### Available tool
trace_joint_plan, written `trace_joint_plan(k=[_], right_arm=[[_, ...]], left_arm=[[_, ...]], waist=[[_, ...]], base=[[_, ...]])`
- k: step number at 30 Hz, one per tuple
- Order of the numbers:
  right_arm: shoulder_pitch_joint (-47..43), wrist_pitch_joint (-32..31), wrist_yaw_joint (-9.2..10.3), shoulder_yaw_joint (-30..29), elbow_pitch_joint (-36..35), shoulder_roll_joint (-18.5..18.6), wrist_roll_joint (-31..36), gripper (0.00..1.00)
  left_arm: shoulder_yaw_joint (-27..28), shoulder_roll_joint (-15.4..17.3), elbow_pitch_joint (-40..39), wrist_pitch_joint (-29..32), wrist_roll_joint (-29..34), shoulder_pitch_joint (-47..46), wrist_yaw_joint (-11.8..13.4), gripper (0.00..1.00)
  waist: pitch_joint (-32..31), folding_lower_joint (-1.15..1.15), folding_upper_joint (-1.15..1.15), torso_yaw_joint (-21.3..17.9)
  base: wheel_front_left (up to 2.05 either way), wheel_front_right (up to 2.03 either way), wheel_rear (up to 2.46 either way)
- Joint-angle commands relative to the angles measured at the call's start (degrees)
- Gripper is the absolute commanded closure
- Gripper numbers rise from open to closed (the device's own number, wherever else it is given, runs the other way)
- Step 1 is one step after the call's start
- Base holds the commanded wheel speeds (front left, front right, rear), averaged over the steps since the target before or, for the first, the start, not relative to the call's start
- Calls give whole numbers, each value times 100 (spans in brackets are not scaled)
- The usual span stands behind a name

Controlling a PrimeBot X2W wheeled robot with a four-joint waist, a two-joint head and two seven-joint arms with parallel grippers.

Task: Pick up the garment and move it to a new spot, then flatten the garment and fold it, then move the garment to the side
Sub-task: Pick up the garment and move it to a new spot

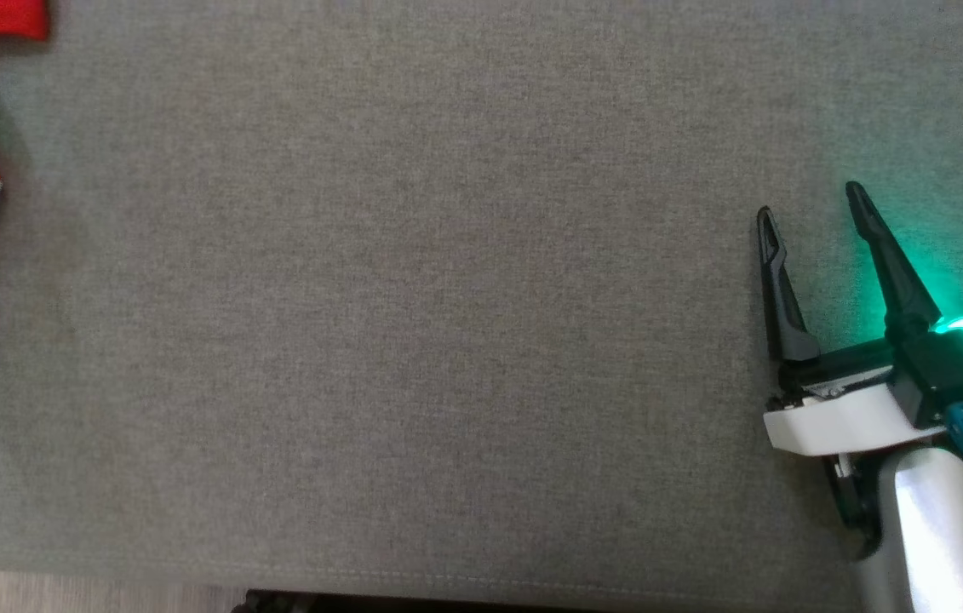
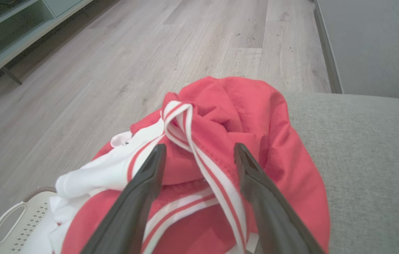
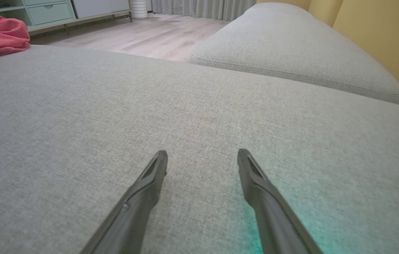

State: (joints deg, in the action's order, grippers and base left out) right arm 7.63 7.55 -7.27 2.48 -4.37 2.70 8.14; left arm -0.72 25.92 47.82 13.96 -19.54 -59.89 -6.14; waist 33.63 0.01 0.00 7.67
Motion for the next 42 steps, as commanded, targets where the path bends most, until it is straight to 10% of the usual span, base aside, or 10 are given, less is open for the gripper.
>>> trace_joint_plan(k=[1, 3, 4, 5, 8, 29, 42], right_arm=[[61, -11, -22, 120, -226, 18, 33, 0], [78, -17, -22, 120, -242, 18, 36, 0], [87, -21, -22, 124, -245, 18, 38, 0], [101, -27, -22, 102, -248, 18, 39, 0], [132, -39, -22, 21, -241, 18, 37, 0], [196, 525, -22, 179, 1017, 18, -733, 0], [-329, 726, -22, 129, 1721, 18, -1265, 0]], left_arm=[[98, 377, -51, -19, -20, -216, -21, 0], [50, 368, 141, -6, -4, -267, -21, 0], [45, 368, 224, -25, -10, -292, -22, 15], [38, 369, 294, -63, -16, -315, -25, 53], [-31, 388, 455, -233, 5, -369, -45, 100], [-1371, 1037, 214, -919, 611, -1149, -132, 100], [-3055, 874, -1639, -238, -530, -1570, -134, 100]], waist=[[122, -1, 0, 2], [154, -1, 0, 5], [166, -1, 0, 2], [171, -1, 0, -2], [155, -1, 0, -13], [-1814, -1, 0, -748], [-3167, -1, 0, -1665]], base=[[0, 0, 0], [0, 0, 0], [0, 0, 0], [0, 0, 0], [0, 0, 0], [0, 0, 0], [0, 0, 0]])
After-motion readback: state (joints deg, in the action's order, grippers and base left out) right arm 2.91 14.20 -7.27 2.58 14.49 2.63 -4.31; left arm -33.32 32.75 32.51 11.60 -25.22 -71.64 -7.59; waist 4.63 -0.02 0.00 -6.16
